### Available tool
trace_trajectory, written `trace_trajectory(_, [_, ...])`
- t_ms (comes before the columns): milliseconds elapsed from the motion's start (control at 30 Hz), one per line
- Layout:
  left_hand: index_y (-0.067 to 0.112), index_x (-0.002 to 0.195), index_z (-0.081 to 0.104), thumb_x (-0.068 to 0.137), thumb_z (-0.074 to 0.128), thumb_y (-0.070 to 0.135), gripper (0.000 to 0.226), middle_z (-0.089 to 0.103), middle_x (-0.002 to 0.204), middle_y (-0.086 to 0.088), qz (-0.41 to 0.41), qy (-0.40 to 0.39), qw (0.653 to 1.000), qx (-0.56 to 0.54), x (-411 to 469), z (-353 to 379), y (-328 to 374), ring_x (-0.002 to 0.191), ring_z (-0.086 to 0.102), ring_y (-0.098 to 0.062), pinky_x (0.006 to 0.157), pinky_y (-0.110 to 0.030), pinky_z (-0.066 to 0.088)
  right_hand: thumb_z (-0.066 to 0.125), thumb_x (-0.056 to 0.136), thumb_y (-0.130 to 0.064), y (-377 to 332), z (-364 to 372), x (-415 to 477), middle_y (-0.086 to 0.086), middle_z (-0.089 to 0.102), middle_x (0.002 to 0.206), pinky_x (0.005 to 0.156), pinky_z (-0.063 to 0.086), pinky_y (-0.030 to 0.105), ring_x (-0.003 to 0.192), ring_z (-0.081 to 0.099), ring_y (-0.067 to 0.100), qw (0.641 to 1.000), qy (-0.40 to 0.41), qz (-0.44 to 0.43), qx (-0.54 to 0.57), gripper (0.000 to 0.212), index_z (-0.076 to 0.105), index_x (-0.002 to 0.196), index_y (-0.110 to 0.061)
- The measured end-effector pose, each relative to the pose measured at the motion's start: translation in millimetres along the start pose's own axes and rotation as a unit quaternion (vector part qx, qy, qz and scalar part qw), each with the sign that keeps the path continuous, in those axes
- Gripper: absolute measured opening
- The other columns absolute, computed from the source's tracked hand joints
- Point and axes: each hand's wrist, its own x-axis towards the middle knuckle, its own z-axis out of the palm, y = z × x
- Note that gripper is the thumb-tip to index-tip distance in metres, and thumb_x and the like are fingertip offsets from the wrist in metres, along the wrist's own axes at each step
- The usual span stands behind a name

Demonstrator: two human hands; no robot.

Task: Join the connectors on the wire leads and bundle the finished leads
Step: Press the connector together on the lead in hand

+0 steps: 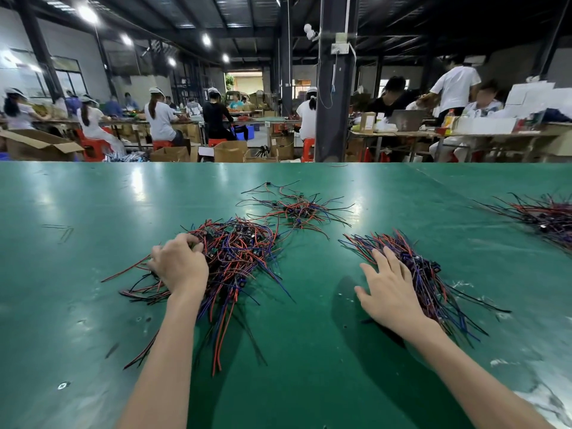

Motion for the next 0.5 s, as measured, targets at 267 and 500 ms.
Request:
trace_trajectory(267, [-0.003,0.098,0.061,0.094,0.057,0.011,0.016,0.060,0.092,-0.020,0.194,0.155,0.931,-0.266,-18.2,-16.1,34.5,0.077,0.049,-0.017,0.072,-0.016,0.036,0.047,0.093,-0.038,-6.0,-2.1,-1.0,0.007,0.018,0.157,0.116,0.001,0.039,0.147,0.000,0.023,0.997,0.054,-0.036,0.031,0.050,0.042,0.140,-0.022])
trace_trajectory(500, [-0.002,0.098,0.053,0.094,0.052,0.003,0.007,0.053,0.087,-0.022,0.333,0.209,0.854,-0.342,-39.0,-17.6,54.6,0.081,0.046,-0.020,0.078,-0.014,0.036,0.056,0.092,-0.033,-15.8,-3.6,-3.6,0.000,0.032,0.151,0.115,0.003,0.032,0.146,0.009,0.017,0.984,0.087,-0.107,0.115,0.044,0.051,0.134,-0.024])
